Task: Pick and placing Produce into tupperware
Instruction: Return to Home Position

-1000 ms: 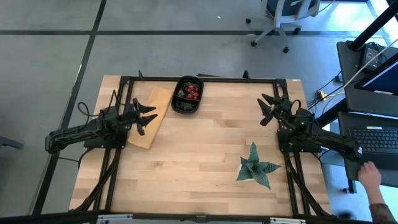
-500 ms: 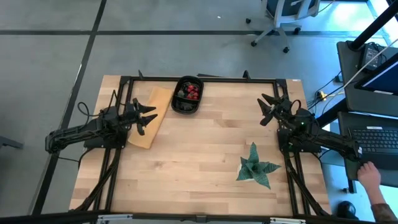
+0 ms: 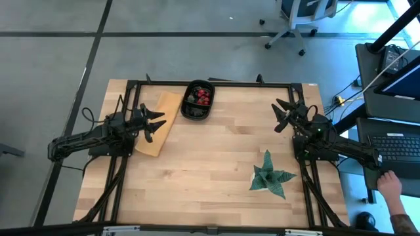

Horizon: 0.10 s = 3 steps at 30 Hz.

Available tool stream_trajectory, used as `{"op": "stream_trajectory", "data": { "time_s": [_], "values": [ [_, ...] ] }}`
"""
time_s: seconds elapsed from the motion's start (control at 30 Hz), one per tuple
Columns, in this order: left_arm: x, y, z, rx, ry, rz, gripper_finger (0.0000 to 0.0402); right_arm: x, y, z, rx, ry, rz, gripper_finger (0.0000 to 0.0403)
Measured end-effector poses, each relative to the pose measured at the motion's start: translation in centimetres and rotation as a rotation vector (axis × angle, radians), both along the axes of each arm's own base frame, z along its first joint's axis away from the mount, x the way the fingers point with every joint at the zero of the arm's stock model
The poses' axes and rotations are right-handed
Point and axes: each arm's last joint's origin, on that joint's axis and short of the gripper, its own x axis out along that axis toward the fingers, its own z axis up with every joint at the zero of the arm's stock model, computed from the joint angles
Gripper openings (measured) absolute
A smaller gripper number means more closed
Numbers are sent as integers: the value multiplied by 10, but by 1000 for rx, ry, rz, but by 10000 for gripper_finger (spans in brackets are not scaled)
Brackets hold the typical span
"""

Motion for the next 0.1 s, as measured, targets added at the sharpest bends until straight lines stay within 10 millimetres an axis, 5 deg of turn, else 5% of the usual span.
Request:
{"op": "stream_trajectory", "data": {
  "time_s": [0.1],
  "values": [
    [0,0,0,0,0,0,182,0,0,0,1,0,0,179]
  ]
}}
